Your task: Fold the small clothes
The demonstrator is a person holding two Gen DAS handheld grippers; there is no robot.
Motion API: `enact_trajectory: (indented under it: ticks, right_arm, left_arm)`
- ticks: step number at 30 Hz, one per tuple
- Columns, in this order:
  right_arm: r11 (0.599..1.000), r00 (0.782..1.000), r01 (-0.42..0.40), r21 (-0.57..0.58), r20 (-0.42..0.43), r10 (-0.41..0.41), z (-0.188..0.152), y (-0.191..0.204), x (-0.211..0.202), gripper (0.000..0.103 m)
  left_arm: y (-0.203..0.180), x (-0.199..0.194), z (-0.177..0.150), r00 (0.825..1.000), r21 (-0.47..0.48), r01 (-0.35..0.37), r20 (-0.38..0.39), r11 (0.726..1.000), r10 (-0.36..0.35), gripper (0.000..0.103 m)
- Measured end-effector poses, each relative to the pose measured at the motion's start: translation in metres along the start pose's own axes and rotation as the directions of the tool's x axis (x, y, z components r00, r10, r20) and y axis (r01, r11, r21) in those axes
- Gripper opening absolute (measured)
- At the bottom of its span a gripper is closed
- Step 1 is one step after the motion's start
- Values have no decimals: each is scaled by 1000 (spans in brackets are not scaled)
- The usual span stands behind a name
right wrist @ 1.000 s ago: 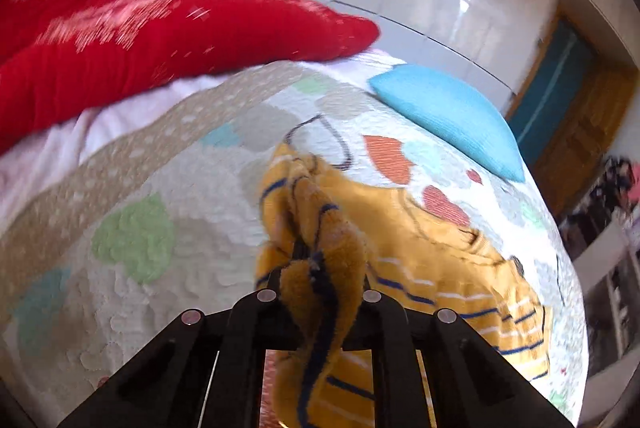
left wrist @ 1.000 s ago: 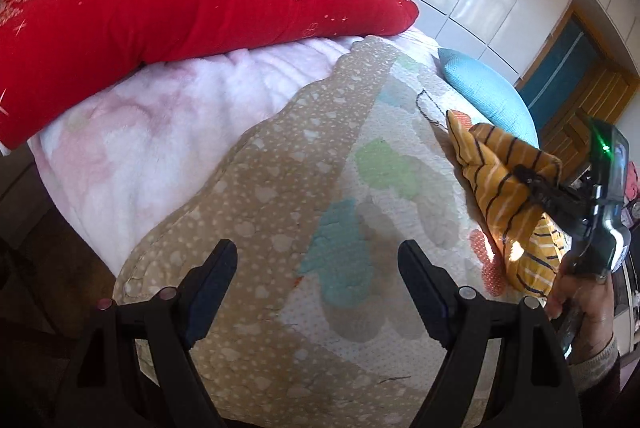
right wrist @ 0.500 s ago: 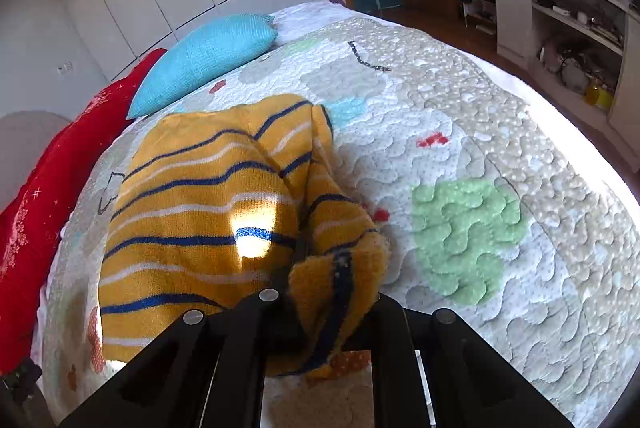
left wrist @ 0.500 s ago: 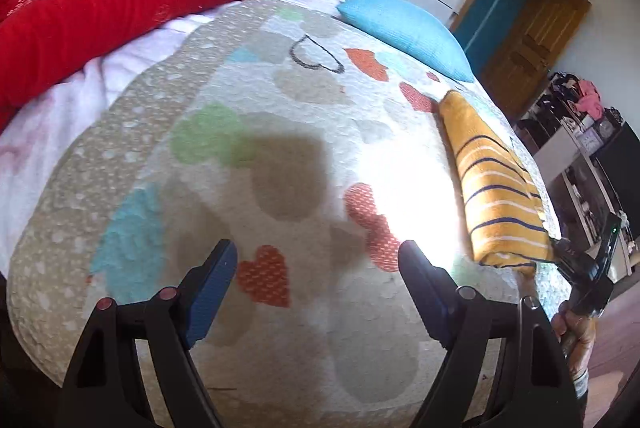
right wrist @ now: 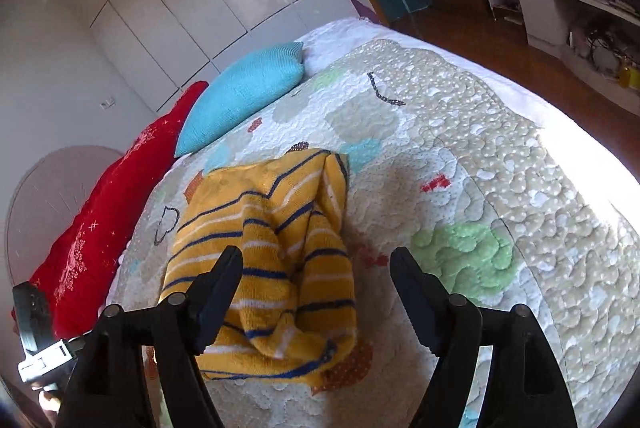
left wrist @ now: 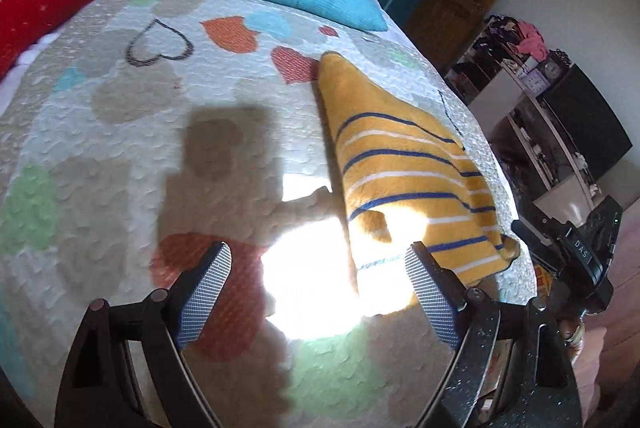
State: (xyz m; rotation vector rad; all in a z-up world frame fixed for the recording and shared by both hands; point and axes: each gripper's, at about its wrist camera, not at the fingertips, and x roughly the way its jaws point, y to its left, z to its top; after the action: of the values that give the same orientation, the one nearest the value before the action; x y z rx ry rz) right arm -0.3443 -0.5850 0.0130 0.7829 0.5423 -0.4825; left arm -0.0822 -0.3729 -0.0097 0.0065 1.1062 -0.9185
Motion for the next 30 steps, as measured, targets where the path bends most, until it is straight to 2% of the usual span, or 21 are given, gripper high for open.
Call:
enact_trajectory:
  ticks: [4,7,9,10,11,12,13,14,16,18,22,23,24,25,27,28,29,30]
  right_arm:
    - [1000,995,-15,-25,-97,13,24,-2,47,81]
    - [998,978,-59,-16,-201,55,35,-6,89,82]
    - [997,963,-74,-2,-260,71,34,-10,114,82]
    - [996,962,-88,13,-258,88,32,-12,119,80]
    - [994,964,-106,36,-243,111,32,-13,119,57]
    - [983,952,-162,92,-247,180,31,-14,121,42]
    - [962,936,-213,168,-246,251,31,-16,122,38]
    - [953,934,-233,194,-227,274,31,-13,120,36]
    - [949,932,-263,174,-210,297,35,4,112,30]
    - [938,923,-314,147,-182,338,41,25,101,30]
    - [940,932,-339,46,-116,342,52,56,78,29]
    - [943,936,-331,30,-114,332,50,58,78,29]
    - [948,940,-318,29,-124,319,46,57,81,30]
    - [957,946,-288,36,-142,290,40,53,88,34]
    - [989,971,-145,19,-187,146,24,41,101,34]
    - [997,975,-74,4,-208,74,15,34,106,41]
    - [999,975,-53,11,-216,54,9,27,109,46]
    - [999,977,-46,29,-207,51,4,21,105,51]
  left_arm:
    - [-5,57,33,987,-44,119,-104,992,-123,88]
    - [-10,92,47,971,-71,175,-153,982,-184,91]
    - [-13,110,47,963,-85,178,-189,980,-191,94]
    - [-15,116,45,962,-88,164,-206,983,-179,94]
    - [-17,116,44,963,-78,159,-205,984,-172,94]
    - [-20,113,43,959,-72,180,-208,981,-191,82]
    - [-21,108,44,945,-87,230,-218,969,-244,56]
    - [-22,101,47,944,-96,229,-220,969,-245,54]
    - [-26,81,58,957,-72,206,-194,976,-216,42]
    - [-29,59,69,967,-43,196,-157,980,-201,40]
    - [-26,30,83,984,1,155,-84,988,-154,42]
    - [-21,28,81,989,-4,132,-73,991,-132,45]
    - [-12,28,76,992,-17,103,-73,995,-104,57]
    - [-3,31,69,995,-31,64,-77,997,-66,71]
    - [13,47,49,993,-50,-24,-113,998,18,76]
    - [21,58,36,987,-47,-69,-151,996,61,78]
    - [28,65,24,982,-51,-78,-175,996,68,83]
    - [35,67,14,985,-73,-68,-165,995,55,85]
